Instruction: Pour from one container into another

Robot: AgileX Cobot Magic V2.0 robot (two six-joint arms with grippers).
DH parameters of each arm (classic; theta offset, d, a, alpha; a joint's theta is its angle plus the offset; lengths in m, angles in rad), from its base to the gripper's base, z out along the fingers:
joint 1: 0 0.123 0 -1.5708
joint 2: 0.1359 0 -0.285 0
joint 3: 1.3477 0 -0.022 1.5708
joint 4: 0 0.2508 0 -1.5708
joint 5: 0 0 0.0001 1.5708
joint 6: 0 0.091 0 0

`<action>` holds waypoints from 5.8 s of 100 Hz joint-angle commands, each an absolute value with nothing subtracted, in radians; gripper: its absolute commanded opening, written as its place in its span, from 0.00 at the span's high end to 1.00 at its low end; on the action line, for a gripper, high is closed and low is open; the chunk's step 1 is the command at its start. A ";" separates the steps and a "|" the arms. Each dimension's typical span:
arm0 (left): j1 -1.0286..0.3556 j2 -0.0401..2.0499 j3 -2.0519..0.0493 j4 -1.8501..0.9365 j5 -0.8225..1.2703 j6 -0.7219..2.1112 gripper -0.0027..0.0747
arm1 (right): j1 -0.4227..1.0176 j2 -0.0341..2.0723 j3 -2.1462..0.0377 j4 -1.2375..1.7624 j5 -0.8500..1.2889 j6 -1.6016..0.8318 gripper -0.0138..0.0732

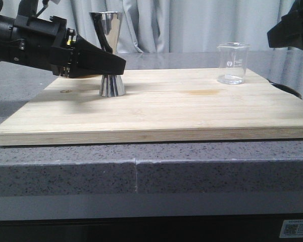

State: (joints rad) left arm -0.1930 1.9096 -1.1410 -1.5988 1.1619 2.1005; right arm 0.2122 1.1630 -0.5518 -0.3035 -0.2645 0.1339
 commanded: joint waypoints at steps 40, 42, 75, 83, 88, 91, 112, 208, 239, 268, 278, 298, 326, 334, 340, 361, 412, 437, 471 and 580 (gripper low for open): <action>-0.200 1.859 -1.161 -1.642 1.268 2.043 0.41 | 0.212 1.137 -0.577 -0.298 -0.335 0.134 0.34; -0.200 1.859 -1.161 -1.639 1.268 2.041 0.41 | 0.212 1.137 -0.577 -0.298 -0.335 0.134 0.34; -0.183 1.859 -1.161 -1.601 1.268 2.013 0.41 | 0.212 1.137 -0.577 -0.298 -0.336 0.134 0.34; -0.174 1.857 -1.161 -1.596 1.270 1.996 0.41 | 0.212 1.137 -0.577 -0.298 -0.338 0.134 0.34; -0.168 1.855 -1.161 -1.589 1.270 1.994 0.41 | 0.212 1.137 -0.577 -0.298 -0.342 0.134 0.34; -0.165 1.854 -1.161 -1.585 1.270 1.991 0.41 | 0.212 1.137 -0.577 -0.298 -0.342 0.134 0.34; -0.150 1.833 -1.161 -1.568 1.270 1.987 0.41 | 0.212 1.137 -0.577 -0.298 -0.342 0.134 0.34; -0.065 1.708 -1.161 -1.513 1.270 1.911 0.41 | 0.212 1.137 -0.577 -0.298 -0.343 0.134 0.34; 0.038 1.581 -1.161 -1.489 1.270 1.834 0.41 | 0.212 1.137 -0.577 -0.298 -0.343 0.134 0.34; 0.159 1.439 -1.161 -1.547 1.202 1.784 0.41 | 0.179 1.131 -0.614 -0.298 -0.338 0.133 0.34; 0.189 1.381 -1.161 -1.547 1.073 1.736 0.41 | 0.143 1.127 -0.646 -0.298 -0.317 0.133 0.34; 0.242 1.262 -1.161 -1.555 0.857 1.651 0.41 | 0.047 1.088 -0.719 -0.298 -0.251 0.128 0.34; 0.249 1.091 -1.161 -1.542 0.465 1.495 0.48 | -0.093 0.994 -0.858 -0.302 -0.036 0.125 0.34; 0.249 1.048 -1.160 -1.524 0.440 1.476 0.48 | -0.108 0.965 -0.904 -0.345 0.054 0.125 0.38; 0.249 1.019 -1.152 -1.517 0.440 1.473 0.48 | -0.108 0.932 -0.923 -0.393 0.077 0.125 0.43; 0.249 0.892 -1.042 -1.486 0.373 1.468 0.48 | -0.108 0.790 -0.930 -0.428 0.072 0.125 0.46; 0.249 0.533 -0.515 -1.494 0.294 1.468 0.48 | -0.108 0.385 -0.708 -0.431 0.243 0.125 0.46; 0.249 0.392 -0.354 -1.494 0.317 1.468 0.54 | -0.108 0.174 -0.490 -0.431 0.306 0.125 0.46; 0.249 0.322 -0.307 -1.487 0.423 1.468 0.93 | -0.108 0.018 -0.416 -0.385 0.410 0.125 0.89; 0.249 0.322 -0.154 -1.570 0.350 1.467 0.99 | -0.108 -0.001 -0.322 -0.331 0.338 0.125 0.92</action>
State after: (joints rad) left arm 0.2474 0.3167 -0.1253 -1.5345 0.3239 1.4775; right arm -0.1023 -0.0102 -0.2991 -0.3198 0.4194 0.1304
